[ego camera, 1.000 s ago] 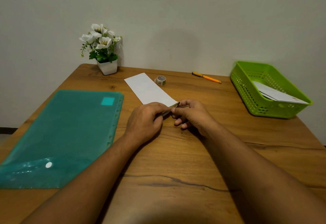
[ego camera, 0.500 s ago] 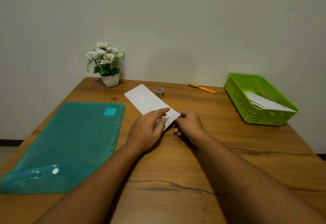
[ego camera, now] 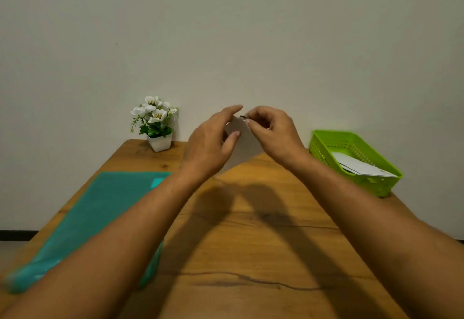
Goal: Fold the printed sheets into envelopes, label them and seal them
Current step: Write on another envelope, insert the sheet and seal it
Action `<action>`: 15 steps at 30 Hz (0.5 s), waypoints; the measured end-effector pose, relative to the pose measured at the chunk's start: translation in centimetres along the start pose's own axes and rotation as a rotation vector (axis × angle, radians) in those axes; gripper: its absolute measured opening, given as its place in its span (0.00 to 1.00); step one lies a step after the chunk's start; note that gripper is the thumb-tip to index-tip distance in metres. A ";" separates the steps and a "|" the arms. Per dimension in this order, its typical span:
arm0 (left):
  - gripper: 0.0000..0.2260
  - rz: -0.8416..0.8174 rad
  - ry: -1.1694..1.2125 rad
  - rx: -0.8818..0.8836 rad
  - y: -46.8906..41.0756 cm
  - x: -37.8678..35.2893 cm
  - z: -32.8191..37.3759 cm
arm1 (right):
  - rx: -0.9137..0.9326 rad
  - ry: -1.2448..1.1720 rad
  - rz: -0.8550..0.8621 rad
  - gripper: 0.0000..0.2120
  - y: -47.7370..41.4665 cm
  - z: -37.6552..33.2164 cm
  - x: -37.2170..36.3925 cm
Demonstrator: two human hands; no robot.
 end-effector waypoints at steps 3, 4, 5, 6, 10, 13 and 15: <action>0.08 0.072 0.090 0.018 -2.5 2.1 1.2 | 0.065 -0.059 -0.025 0.08 -1.5 -2.8 1.7; 0.06 0.102 0.154 0.056 -2.9 2.6 1.1 | 0.064 -0.116 -0.003 0.08 -1.7 -3.3 2.4; 0.05 0.129 0.221 0.098 -3.2 3.0 0.9 | 0.039 -0.195 0.031 0.09 -1.8 -3.4 3.2; 0.05 0.151 0.285 0.134 -3.4 3.3 0.7 | -0.004 -0.287 0.058 0.11 -1.9 -3.2 3.8; 0.04 0.193 0.428 0.183 -4.5 4.6 1.1 | -0.123 -0.454 -0.033 0.11 -2.0 -2.0 4.0; 0.04 0.203 0.464 0.135 -6.3 6.1 2.8 | -0.086 -0.419 -0.029 0.08 -3.0 -3.1 5.1; 0.05 0.216 0.478 0.091 -7.4 7.3 4.2 | -0.050 -0.433 0.004 0.09 -3.7 -4.4 6.3</action>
Point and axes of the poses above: each hand's wrist, its own y-axis away from the middle knuckle, its own x-axis out of the back of the hand, z = x × y, the point moved 8 cm from there along -y, towards the middle knuckle, and after that the axes turned 6 degrees about y, right-handed, at the moved point
